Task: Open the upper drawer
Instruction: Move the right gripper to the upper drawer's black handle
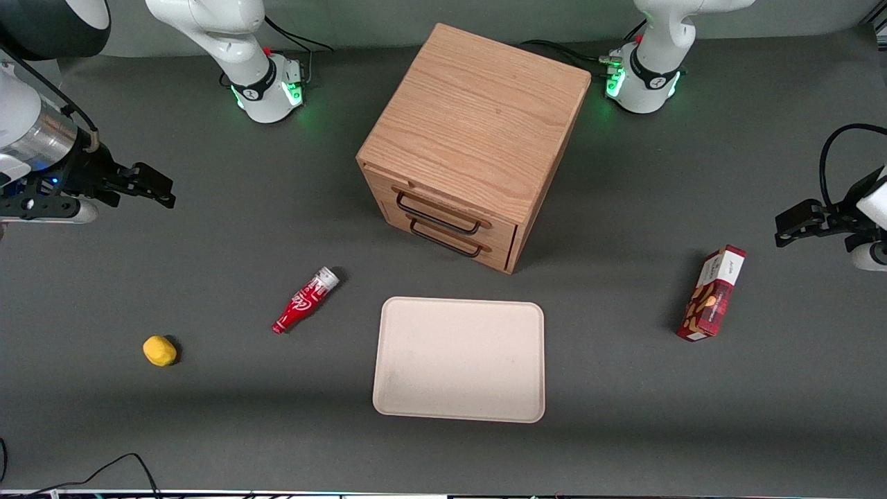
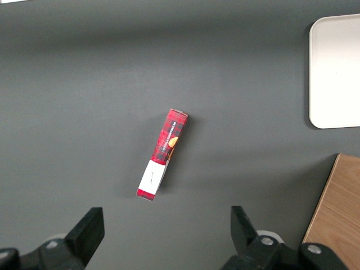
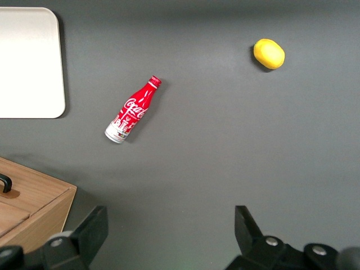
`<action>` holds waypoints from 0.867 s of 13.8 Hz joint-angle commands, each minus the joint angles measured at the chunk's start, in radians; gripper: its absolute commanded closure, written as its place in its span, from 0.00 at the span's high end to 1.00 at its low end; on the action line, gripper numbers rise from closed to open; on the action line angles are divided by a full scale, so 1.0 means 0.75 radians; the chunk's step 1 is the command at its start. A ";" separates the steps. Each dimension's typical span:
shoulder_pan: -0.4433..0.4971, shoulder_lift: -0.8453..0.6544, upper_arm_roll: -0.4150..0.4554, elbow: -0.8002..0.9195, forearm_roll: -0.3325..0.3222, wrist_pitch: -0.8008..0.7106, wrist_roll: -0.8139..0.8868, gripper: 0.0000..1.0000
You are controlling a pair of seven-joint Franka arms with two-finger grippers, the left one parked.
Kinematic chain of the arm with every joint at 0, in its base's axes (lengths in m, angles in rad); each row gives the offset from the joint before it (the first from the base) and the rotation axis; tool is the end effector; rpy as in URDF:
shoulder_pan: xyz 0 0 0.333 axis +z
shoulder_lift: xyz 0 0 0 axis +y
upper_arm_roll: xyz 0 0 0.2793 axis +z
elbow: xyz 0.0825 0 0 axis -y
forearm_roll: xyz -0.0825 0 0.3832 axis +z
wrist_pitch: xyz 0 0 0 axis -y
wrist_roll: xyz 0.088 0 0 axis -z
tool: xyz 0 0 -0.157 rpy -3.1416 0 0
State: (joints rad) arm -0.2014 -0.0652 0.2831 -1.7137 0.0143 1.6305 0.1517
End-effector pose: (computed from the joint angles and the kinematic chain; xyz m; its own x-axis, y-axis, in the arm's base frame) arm 0.5360 0.0490 0.5096 0.9972 -0.0718 -0.0197 -0.0716 -0.9974 0.0070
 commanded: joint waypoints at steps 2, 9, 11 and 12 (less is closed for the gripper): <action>-0.001 0.001 -0.003 0.012 0.008 0.004 0.045 1.00; 0.054 0.246 0.203 0.266 0.163 0.008 -0.030 1.00; 0.056 0.346 0.356 0.344 0.161 0.010 -0.094 1.00; 0.066 0.414 0.436 0.372 0.159 0.029 -0.096 1.00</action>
State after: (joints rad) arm -0.1618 0.1327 0.5228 -1.5315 0.1189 1.6539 0.1180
